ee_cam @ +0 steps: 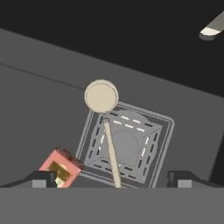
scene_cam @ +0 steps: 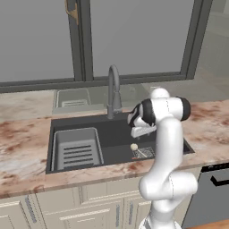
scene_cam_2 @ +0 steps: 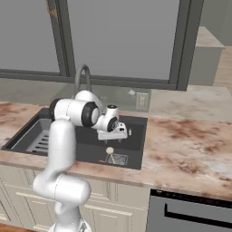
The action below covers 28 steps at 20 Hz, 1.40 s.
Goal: Pick up the bar soap and dish brush from the sink, and place them back in the cabinet, and close the cabinet doors.
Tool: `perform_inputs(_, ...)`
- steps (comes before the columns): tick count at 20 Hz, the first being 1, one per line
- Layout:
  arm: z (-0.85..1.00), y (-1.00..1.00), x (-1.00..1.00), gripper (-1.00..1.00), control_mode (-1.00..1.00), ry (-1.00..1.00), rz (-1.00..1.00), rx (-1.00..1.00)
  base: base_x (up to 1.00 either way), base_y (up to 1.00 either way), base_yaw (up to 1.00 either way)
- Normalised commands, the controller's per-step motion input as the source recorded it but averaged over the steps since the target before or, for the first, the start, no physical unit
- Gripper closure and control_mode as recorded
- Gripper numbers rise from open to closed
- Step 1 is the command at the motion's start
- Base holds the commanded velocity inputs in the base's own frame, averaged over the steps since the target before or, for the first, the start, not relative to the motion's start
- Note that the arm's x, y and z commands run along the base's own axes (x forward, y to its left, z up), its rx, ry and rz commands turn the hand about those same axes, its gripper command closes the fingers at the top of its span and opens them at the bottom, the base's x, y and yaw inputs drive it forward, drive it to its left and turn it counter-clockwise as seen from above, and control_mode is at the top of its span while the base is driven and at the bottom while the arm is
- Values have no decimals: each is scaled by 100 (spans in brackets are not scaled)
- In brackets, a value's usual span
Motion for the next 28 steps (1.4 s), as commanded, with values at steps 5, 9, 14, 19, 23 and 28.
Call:
perform_inputs(5, -30, 0, 23, -100, -100, 0, 0, 0, 0, 0, 0)
perform_inputs(9, -30, 0, 16, -100, -100, 0, 0, 0, 0, 0, 0)
perform_inputs(14, -29, 0, 3, -100, -100, 0, 0, 0, 0, 0, 0)
perform_inputs(19, -30, 0, 0, -100, -100, 0, 0, 0, 0, 0, 0)
perform_inputs(23, -32, 0, 0, -100, -100, 0, 0, 0, 0, 0, 0)
perform_inputs(28, -27, 0, 0, -100, -100, 0, 0, 0, 0, 0, 0)
